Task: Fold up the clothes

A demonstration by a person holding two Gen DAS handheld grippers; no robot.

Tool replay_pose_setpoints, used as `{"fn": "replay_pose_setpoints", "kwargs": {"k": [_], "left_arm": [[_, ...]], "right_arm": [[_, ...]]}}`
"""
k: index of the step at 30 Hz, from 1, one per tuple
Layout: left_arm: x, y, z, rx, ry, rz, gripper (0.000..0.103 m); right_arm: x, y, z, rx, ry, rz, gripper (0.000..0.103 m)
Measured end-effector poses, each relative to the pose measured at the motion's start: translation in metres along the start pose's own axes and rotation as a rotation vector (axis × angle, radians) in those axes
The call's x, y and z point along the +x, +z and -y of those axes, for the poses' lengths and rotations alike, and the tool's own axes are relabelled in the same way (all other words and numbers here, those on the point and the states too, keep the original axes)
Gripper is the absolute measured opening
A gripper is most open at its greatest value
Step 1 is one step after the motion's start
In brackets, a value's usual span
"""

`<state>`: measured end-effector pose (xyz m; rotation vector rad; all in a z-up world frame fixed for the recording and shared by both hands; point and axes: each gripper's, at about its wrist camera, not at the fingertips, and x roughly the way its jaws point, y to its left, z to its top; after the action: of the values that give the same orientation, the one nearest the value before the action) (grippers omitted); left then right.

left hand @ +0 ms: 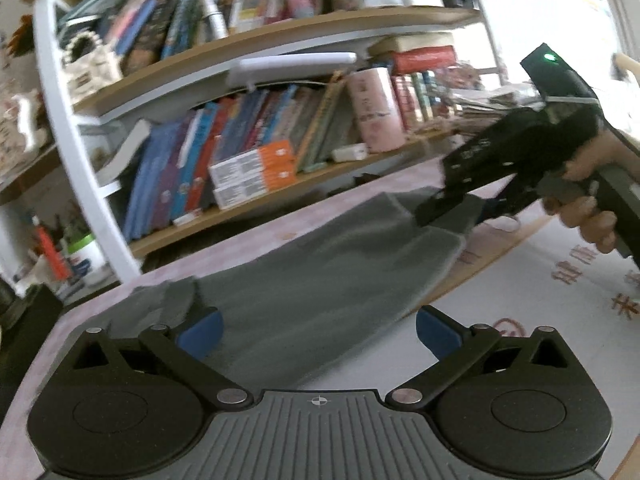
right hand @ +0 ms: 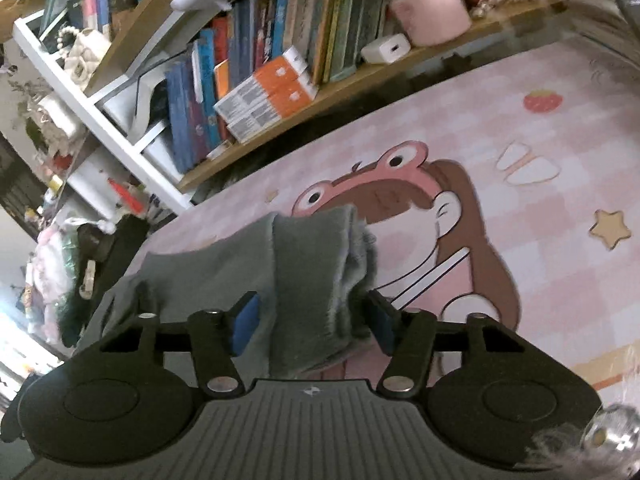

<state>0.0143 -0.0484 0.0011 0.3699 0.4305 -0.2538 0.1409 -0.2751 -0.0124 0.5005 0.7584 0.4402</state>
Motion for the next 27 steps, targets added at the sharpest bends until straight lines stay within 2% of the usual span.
{"fn": "replay_pose_setpoints", "kwargs": {"k": [3,4,8,12,15,17,19,21,23,27], "left_arm": [[0.01,0.007,0.013,0.035,-0.028,-0.016,0.103],[0.014,0.01,0.017,0.049,-0.035,-0.023,0.103],[0.032,0.019,0.033,0.097,-0.066,-0.026,0.103],[0.052,0.028,0.047,0.167,-0.035,-0.035,0.1],[0.064,0.032,0.057,0.224,-0.023,-0.045,0.089],[0.07,0.032,0.063,0.247,-0.044,-0.049,0.08],[0.074,0.034,0.067,0.255,-0.045,-0.043,0.075],[0.079,0.036,0.072,0.272,-0.04,-0.046,0.064],[0.085,0.037,0.076,0.306,-0.008,-0.054,0.046],[0.095,0.037,0.078,0.315,0.021,-0.062,0.035]], "right_arm": [[-0.002,-0.001,-0.001,0.01,0.042,0.017,0.018],[-0.005,0.0,0.0,0.018,0.063,0.035,0.013],[-0.015,0.004,0.004,0.073,0.169,0.091,0.013],[-0.017,0.006,0.002,0.079,0.186,0.1,0.013],[-0.018,0.007,0.004,0.089,0.199,0.11,0.013],[-0.019,0.007,0.005,0.095,0.206,0.119,0.013],[-0.02,0.008,0.005,0.1,0.211,0.129,0.013],[-0.021,0.009,0.006,0.104,0.215,0.138,0.012],[-0.022,0.009,0.006,0.103,0.218,0.141,0.012],[-0.024,0.01,0.005,0.1,0.22,0.151,0.01]]}}
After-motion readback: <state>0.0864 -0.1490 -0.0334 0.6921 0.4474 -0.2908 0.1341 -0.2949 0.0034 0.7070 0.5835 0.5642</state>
